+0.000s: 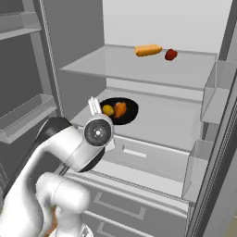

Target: Pick the chicken drumstick and lemon from their plates and place them in the bowl. Then put the bowl in the fridge.

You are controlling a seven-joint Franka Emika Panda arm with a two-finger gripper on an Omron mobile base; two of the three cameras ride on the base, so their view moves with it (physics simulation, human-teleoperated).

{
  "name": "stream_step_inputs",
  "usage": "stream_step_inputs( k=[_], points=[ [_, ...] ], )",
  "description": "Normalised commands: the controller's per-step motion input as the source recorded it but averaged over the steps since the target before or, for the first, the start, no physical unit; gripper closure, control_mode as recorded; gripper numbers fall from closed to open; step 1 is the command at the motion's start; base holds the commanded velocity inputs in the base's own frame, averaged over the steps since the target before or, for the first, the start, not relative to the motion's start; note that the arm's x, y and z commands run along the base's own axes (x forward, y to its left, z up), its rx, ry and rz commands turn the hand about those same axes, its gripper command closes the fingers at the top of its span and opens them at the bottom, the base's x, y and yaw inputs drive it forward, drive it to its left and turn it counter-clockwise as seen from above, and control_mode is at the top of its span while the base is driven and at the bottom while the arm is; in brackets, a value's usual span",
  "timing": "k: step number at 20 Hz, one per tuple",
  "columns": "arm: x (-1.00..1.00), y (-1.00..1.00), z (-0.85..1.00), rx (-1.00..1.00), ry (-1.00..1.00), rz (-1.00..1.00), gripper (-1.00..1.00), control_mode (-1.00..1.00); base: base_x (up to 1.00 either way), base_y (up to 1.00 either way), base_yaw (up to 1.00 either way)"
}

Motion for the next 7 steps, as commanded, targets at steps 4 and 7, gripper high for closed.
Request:
stream_step_inputs(
  k=[4,7],
  points=[
    [-1.0,0.26,0.21,0.07,-0.19,0.02,-1.0,-1.0,0.0,0.0,0.0],
    [-0.78,0.0,0.26,0.09,-0.19,0.0,-1.0,-1.0,0.0,0.0,0.0]
  ],
)
